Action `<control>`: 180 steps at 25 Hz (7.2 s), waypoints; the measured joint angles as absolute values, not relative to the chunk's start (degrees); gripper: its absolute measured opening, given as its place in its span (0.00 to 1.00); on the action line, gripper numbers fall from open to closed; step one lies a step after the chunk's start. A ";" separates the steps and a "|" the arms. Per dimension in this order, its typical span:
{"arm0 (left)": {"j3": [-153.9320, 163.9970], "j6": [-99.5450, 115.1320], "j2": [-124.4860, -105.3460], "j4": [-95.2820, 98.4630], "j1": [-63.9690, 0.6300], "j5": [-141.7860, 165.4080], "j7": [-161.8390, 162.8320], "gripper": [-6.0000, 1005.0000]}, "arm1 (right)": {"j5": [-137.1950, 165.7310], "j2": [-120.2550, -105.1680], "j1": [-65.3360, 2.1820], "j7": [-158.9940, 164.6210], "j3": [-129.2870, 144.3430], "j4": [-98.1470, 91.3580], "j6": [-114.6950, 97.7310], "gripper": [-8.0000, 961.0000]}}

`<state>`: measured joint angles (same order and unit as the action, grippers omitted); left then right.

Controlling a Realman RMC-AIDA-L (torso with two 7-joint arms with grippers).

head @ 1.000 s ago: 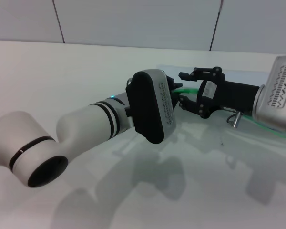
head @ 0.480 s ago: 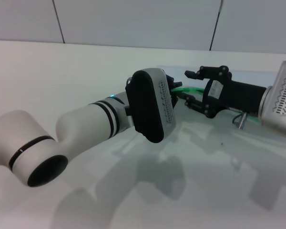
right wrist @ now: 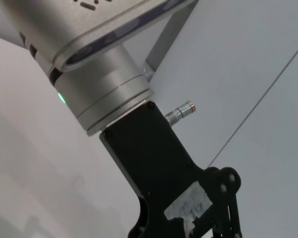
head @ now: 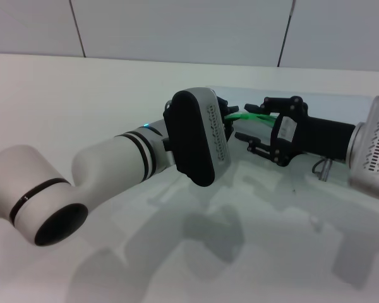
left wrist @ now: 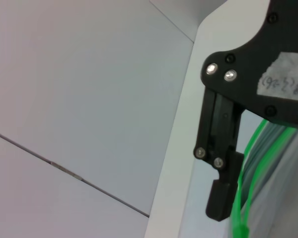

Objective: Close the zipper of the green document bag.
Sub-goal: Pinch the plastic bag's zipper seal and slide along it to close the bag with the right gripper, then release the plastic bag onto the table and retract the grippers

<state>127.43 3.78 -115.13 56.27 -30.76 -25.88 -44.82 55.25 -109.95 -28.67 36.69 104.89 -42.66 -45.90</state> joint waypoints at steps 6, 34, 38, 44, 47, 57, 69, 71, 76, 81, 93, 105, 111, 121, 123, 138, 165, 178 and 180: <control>127.44 3.75 -115.13 56.36 -30.76 -25.94 -44.82 0.09 | 63.97 -112.98 -27.37 36.67 98.45 -44.49 -45.79 0.52; 128.14 3.60 -114.96 57.05 -31.03 -25.75 -44.82 0.11 | 70.30 -115.54 -27.13 36.74 93.07 -45.55 -45.68 0.47; 128.15 3.60 -114.96 57.04 -31.09 -25.75 -44.82 0.11 | 70.39 -115.57 -27.16 36.74 93.33 -45.49 -44.73 0.44; 128.11 3.60 -114.96 57.04 -31.11 -25.75 -44.82 0.11 | 70.41 -115.66 -27.32 36.73 93.43 -44.81 -44.35 0.41; 128.05 3.60 -114.96 57.35 -31.07 -25.73 -44.91 0.12 | 70.41 -115.67 -27.45 36.68 93.17 -44.45 -44.32 0.41; 127.73 3.60 -114.96 57.63 -30.83 -25.66 -45.40 0.12 | 70.40 -115.67 -28.81 38.92 93.17 -43.28 -43.67 0.37; 127.52 3.61 -114.96 57.45 -30.76 -25.66 -45.44 0.13 | 70.40 -115.67 -28.66 38.93 93.06 -43.65 -43.72 0.22; 127.51 3.61 -114.96 57.45 -30.76 -25.66 -45.44 0.13 | 70.32 -115.67 -28.68 38.93 93.03 -43.57 -43.67 0.21; 127.43 3.61 -114.96 57.45 -30.76 -25.66 -45.44 0.14 | 70.29 -115.75 -28.79 38.93 92.99 -43.43 -43.61 0.16; 127.43 3.60 -114.96 57.36 -30.90 -25.66 -45.44 0.14 | 70.31 -115.79 -28.85 38.94 93.21 -43.40 -43.59 0.16; 127.44 3.60 -114.96 57.15 -31.11 -25.66 -45.44 0.15 | 70.10 -115.84 -28.92 38.93 93.01 -42.94 -43.36 0.16; 127.44 3.60 -115.01 57.12 -30.92 -25.66 -45.53 0.15 | 69.88 -115.84 -28.92 39.08 92.95 -42.61 -42.02 0.09; 127.35 3.60 -114.85 57.12 -30.78 -25.66 -45.53 0.16 | 70.14 -115.81 -28.81 39.62 92.89 -42.62 -41.83 0.09; 125.64 4.24 -114.26 58.16 -27.79 -25.66 -46.71 0.17 | 70.39 -115.66 -28.22 39.35 90.78 -41.41 -39.78 0.09; 124.84 4.29 -114.25 59.02 -26.42 -25.66 -47.44 0.17 | 70.41 -115.63 -28.20 39.27 89.03 -40.40 -39.76 0.09; 118.22 4.30 -114.68 62.27 -19.60 -25.66 -52.22 0.18 | 70.40 -114.72 -28.51 34.48 76.83 -33.88 -39.13 0.13; 116.21 12.12 -116.22 58.06 -18.59 -26.34 -54.21 0.19 | 69.37 -116.35 -28.85 30.41 72.00 -32.67 -33.98 0.20; 116.65 23.51 -116.34 54.29 -18.83 -34.99 -54.04 0.38 | 61.08 -116.63 -27.89 29.40 72.53 -33.52 -40.13 0.54; 116.82 26.54 -116.31 53.00 -19.30 -37.67 -53.35 0.47 | 57.57 -116.80 -27.33 27.72 72.72 -33.60 -43.07 0.60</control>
